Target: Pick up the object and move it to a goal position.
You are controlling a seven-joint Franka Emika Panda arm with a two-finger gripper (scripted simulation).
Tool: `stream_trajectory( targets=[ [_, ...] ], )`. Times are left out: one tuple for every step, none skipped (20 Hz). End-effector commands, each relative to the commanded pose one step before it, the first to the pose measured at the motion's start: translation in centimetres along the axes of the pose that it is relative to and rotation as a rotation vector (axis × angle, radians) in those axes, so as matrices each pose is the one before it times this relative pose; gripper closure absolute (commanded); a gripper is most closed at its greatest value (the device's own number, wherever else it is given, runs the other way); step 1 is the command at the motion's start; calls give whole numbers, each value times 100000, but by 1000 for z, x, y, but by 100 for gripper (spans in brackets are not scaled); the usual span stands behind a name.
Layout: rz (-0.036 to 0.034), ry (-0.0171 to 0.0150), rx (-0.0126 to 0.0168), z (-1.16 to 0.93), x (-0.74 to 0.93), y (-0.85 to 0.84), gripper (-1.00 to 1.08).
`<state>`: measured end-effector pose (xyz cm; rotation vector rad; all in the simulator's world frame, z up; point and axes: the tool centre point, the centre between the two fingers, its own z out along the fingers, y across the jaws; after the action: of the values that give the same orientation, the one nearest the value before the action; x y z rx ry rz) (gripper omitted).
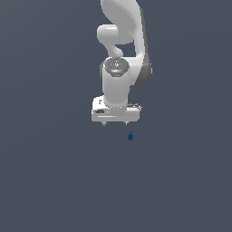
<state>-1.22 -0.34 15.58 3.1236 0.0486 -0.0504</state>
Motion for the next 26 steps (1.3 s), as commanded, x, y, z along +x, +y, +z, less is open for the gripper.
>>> stream_trajectory(
  targets=[
    [0,0,0,0,0,1,-92],
    [-13,-37,57,9,-1,-24,-92],
    [-36,-115,182,32,-3,-67,-92],
    [-65,-200,315,58,-3,-109,-92],
    [-95,-272,429,75,-6,-151,-92],
    [-133,-349,551,94,-8,-187,-92],
    [-157,-360,568,89,-9,-185,-92],
    [-148,-287,449,63,-8,-136,-92],
    [-130,-207,320,37,-7,-87,-92],
    [-107,-131,195,15,-5,-41,-92],
    [-62,-45,60,-6,-3,-1,-92],
    [0,0,0,6,5,25,-92],
    [84,91,-134,-12,-1,-1,-92],
    [170,69,-66,38,8,-39,-92],
    [258,66,-30,75,13,-92,-92],
    [344,74,-16,106,16,-133,-92],
    [432,94,-20,131,18,-163,-92],
    [511,119,-35,153,20,-190,-92],
    [591,144,-49,174,20,-215,-92],
    [671,168,-59,195,19,-241,-92],
    [746,189,-64,218,17,-270,-92],
    [823,207,-63,241,14,-301,-92],
    [907,227,-61,265,8,-332,-92],
    [985,247,-61,289,1,-363,-92],
    [1069,271,-62,311,-8,-390,-92],
    [1148,293,-60,334,-19,-421,-92]
  ],
)
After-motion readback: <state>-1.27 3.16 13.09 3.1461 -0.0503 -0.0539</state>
